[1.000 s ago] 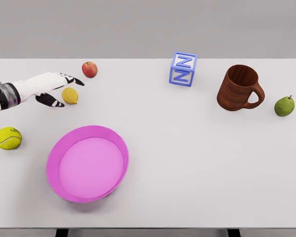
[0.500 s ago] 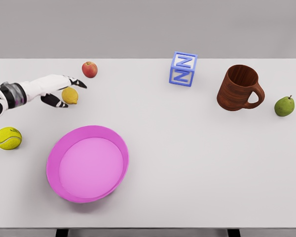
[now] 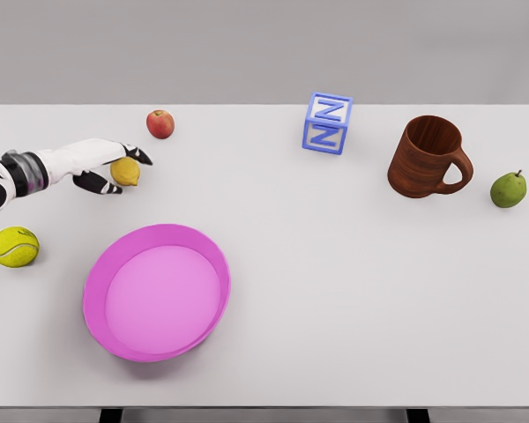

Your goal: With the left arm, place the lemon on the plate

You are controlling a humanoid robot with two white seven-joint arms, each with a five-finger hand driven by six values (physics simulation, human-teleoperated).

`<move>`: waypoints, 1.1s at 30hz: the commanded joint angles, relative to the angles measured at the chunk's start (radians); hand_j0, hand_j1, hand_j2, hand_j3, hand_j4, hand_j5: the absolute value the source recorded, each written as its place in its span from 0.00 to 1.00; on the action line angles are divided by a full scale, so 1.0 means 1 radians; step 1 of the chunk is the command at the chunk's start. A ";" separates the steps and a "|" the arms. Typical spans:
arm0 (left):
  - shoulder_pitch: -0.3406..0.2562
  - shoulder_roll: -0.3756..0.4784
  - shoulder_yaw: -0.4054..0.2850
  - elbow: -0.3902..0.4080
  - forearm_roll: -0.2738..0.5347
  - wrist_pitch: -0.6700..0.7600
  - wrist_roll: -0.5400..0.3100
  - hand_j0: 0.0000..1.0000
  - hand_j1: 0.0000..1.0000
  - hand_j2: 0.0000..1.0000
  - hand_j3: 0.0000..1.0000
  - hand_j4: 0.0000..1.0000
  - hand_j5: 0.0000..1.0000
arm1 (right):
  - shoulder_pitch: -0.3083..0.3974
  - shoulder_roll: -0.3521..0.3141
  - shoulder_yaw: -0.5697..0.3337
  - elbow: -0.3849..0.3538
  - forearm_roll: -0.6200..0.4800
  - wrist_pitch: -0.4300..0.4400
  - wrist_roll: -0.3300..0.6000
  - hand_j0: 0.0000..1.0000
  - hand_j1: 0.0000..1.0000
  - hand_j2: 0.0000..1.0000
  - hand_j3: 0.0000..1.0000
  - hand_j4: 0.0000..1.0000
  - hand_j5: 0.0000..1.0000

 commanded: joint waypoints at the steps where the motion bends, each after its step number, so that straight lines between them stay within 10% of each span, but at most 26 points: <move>1: 0.000 0.001 0.001 0.003 0.006 0.003 0.001 0.68 0.68 0.68 0.68 0.68 0.68 | 0.000 0.000 0.000 0.000 0.000 0.000 0.000 1.00 1.00 1.00 1.00 1.00 1.00; 21: 0.000 0.005 0.009 -0.015 0.019 0.003 0.001 0.49 0.49 0.49 0.49 0.49 0.49 | 0.000 0.000 0.000 0.000 0.000 0.000 0.000 1.00 1.00 1.00 1.00 1.00 1.00; 33: 0.017 0.013 0.017 -0.165 0.033 0.003 0.001 0.46 0.46 0.46 0.46 0.46 0.46 | 0.000 0.000 0.000 0.000 0.000 0.000 0.000 1.00 1.00 1.00 1.00 1.00 1.00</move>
